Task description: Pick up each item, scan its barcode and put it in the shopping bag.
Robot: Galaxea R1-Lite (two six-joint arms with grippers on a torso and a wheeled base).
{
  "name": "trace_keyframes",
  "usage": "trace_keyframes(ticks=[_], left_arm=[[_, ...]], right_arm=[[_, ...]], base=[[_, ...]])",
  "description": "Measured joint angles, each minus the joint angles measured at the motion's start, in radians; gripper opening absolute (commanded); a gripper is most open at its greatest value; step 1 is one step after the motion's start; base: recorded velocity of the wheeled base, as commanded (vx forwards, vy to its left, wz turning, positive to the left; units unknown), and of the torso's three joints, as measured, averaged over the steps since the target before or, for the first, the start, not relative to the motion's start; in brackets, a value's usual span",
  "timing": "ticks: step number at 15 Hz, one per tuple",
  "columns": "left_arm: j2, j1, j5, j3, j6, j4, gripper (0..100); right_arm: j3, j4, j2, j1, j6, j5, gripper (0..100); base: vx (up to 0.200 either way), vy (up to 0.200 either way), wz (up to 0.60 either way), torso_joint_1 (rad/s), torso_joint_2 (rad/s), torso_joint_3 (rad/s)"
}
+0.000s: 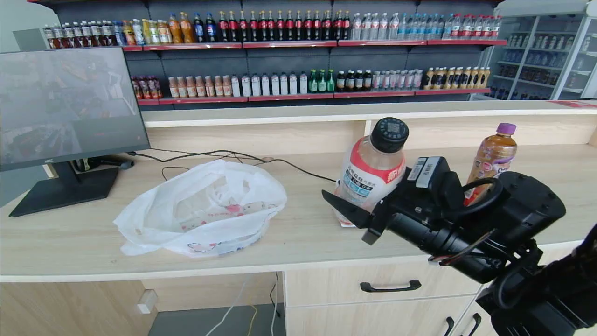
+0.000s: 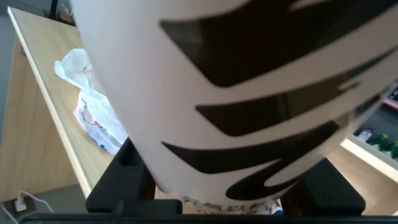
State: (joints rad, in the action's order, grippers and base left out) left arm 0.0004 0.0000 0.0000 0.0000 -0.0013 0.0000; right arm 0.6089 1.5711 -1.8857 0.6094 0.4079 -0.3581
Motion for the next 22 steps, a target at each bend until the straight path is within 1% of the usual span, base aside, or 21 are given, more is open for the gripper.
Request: trace_keyframes(ticks=[1, 2, 4, 6, 8, 10, 11, 13, 14, 16, 19, 22], left_arm=[[0.0, 0.0, 0.0, 0.0, 0.0, 0.0, 100], [0.0, 0.0, 0.0, 0.0, 0.0, 0.0, 100], [0.0, 0.0, 0.0, 0.0, 0.0, 0.0, 100], [0.0, 0.0, 0.0, 0.0, 0.0, 0.0, 100], [0.0, 0.0, 0.0, 0.0, 0.0, 0.0, 100], [0.0, 0.0, 0.0, 0.0, 0.0, 0.0, 100], [0.0, 0.0, 0.0, 0.0, 0.0, 0.0, 100], [0.0, 0.0, 0.0, 0.0, 0.0, 0.0, 100], [0.0, 0.0, 0.0, 0.0, 0.0, 0.0, 100], [0.0, 0.0, 0.0, 0.0, 0.0, 0.0, 100], [0.0, 0.0, 0.0, 0.0, 0.0, 0.0, 100], [0.0, 0.0, 0.0, 0.0, 0.0, 0.0, 100]], right_arm=[[0.039, 0.0, -0.033, -0.009, 0.062, -0.032, 0], [0.063, -0.002, -0.062, -0.03, 0.095, -0.079, 0], [0.095, -0.002, -0.104, -0.104, 0.147, -0.132, 0], [0.186, -0.002, -0.134, -0.153, 0.177, -0.163, 0], [0.277, 0.003, -0.167, -0.173, 0.239, -0.244, 0], [0.301, -0.002, -0.206, -0.201, 0.344, -0.332, 0], [0.307, -0.002, -0.22, -0.224, 0.393, -0.394, 0], [0.314, -0.001, -0.237, -0.29, 0.503, -0.533, 0], [0.316, 0.0, -0.244, -0.314, 0.532, -0.573, 0], [0.322, 0.0, -0.256, -0.308, 0.539, -0.579, 0], [0.324, 0.0, -0.278, -0.311, 0.615, -0.588, 0], [0.338, -0.002, -0.303, -0.314, 0.626, -0.604, 0]], base=[[0.0, 0.0, 0.0, 0.0, 0.0, 0.0], [0.0, 0.0, 0.0, 0.0, 0.0, 0.0], [0.0, 0.0, 0.0, 0.0, 0.0, 0.0], [0.0, 0.0, 0.0, 0.0, 0.0, 0.0], [0.0, 0.0, 0.0, 0.0, 0.0, 0.0], [0.0, 0.0, 0.0, 0.0, 0.0, 0.0], [0.0, 0.0, 0.0, 0.0, 0.0, 0.0], [0.0, 0.0, 0.0, 0.0, 0.0, 0.0], [0.0, 0.0, 0.0, 0.0, 0.0, 0.0], [0.0, 0.0, 0.0, 0.0, 0.0, 0.0], [0.0, 0.0, 0.0, 0.0, 0.0, 0.0], [0.0, 0.0, 0.0, 0.0, 0.0, 0.0]])
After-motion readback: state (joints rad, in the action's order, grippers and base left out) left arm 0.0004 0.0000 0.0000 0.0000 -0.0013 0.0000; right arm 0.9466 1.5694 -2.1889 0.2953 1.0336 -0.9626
